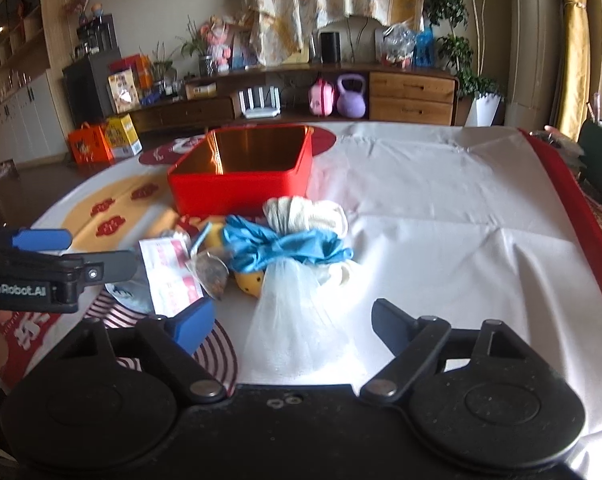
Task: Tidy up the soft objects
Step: 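Close the right gripper on the white mesh bag while the left gripper pinches its paper tag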
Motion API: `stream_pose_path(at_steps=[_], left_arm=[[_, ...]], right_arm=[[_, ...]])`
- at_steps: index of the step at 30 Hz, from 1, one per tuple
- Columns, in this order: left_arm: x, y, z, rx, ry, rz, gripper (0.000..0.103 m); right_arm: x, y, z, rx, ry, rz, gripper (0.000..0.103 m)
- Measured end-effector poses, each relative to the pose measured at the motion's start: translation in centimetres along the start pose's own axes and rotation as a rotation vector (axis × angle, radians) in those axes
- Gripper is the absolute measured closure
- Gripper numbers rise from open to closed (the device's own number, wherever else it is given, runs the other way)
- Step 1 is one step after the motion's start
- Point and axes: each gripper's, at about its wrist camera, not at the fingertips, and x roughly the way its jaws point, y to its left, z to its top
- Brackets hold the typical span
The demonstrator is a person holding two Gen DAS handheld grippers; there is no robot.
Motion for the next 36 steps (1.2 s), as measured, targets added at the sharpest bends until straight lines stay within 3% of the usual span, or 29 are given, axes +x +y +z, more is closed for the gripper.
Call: stream_pose_path(at_steps=[3, 11, 22, 25, 28, 31, 33, 36], left_arm=[[1.6, -0.2, -0.4, 0.015, 0.035, -0.002, 0.009], [4.9, -0.5, -1.6, 0.027, 0.147, -0.023, 0.042], [6.4, -0.6, -1.4, 0.011, 0.18, -0.025, 0.066], [6.5, -0.7, -1.2, 0.012, 0.179, -0.02, 0.072], [6.5, -0.7, -1.2, 0.012, 0.176, -0.018, 0.086], [6.1, -0.6, -1.2, 0.006, 0.159, -0.018, 0.093], [5.8, -0.7, -1.1, 0.007, 0.141, -0.025, 0.095], [5.4, -0.8, -0.9, 0.014, 0.12, -0.045, 0.098]], right_arm=[[0.6, -0.2, -0.3, -0.008, 0.019, 0.002, 0.02], [1.9, -0.8, -0.8, -0.018, 0.058, -0.004, 0.023], [3.7, -0.5, -0.7, -0.055, 0.088, -0.009, 0.031], [4.2, -0.3, -0.8, -0.064, 0.1, -0.006, 0.039], [4.3, -0.3, -0.9, -0.064, 0.108, -0.009, 0.05], [4.1, -0.5, -1.0, -0.063, 0.106, -0.011, 0.066], [3.9, -0.5, -0.9, -0.057, 0.102, -0.009, 0.078], [3.4, -0.5, -0.9, -0.054, 0.094, -0.001, 0.088]])
